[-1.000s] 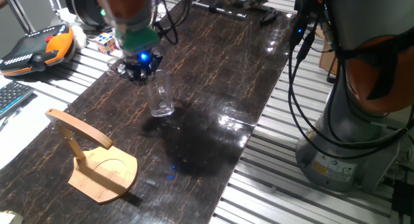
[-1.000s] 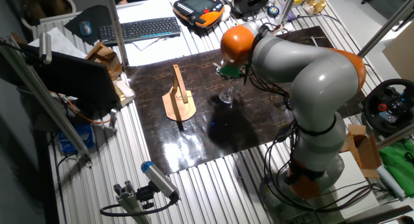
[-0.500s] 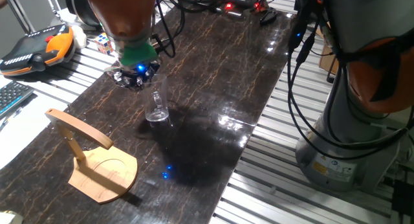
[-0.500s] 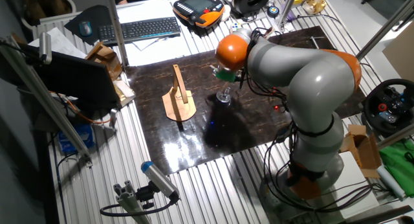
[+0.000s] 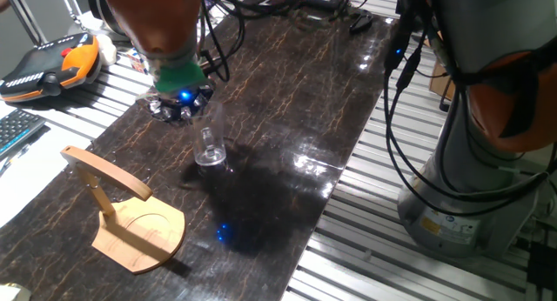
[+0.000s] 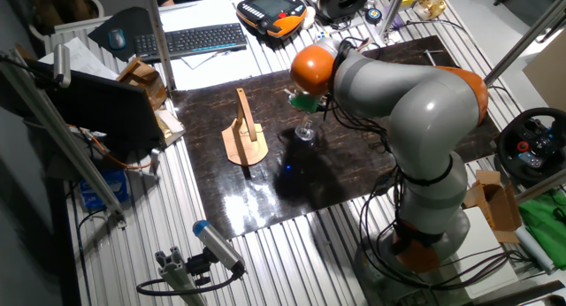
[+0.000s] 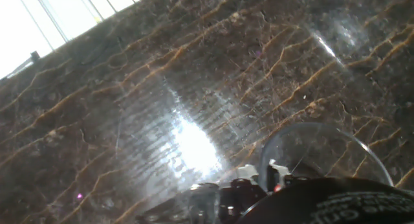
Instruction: Take the cup off the cup rack
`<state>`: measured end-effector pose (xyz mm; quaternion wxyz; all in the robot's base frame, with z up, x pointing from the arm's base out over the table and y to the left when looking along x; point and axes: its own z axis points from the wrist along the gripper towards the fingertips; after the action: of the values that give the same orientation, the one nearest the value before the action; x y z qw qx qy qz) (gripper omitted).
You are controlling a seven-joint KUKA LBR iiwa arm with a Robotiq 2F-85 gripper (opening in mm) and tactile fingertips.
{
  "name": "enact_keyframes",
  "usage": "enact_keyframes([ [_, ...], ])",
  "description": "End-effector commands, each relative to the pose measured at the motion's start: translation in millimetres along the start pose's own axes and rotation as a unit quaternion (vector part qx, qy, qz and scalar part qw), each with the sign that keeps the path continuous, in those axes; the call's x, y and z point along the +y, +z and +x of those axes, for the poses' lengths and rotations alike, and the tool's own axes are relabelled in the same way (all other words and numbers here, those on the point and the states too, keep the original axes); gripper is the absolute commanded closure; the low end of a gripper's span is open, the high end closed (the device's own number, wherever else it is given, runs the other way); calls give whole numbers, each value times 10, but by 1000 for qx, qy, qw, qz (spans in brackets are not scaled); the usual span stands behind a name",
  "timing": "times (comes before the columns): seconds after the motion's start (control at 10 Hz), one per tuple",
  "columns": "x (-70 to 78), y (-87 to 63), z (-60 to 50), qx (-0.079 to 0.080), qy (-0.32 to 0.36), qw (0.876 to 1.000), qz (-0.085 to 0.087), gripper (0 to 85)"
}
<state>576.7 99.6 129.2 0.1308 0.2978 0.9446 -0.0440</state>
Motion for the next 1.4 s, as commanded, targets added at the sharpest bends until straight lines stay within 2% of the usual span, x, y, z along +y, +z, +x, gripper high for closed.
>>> enact_keyframes([
  [0.0,6,-12,-6,7,3,1000,-4,647],
  [0.2,20,-58,7,23,14,1000,-7,647],
  [0.4,52,-184,55,54,38,998,-13,647],
  [0.6,94,-315,115,74,57,996,-12,650],
  [1.0,197,-435,179,88,68,994,-8,660],
  [1.2,192,-489,202,104,49,993,-16,753],
  [1.3,194,-538,222,113,41,993,-14,830],
])
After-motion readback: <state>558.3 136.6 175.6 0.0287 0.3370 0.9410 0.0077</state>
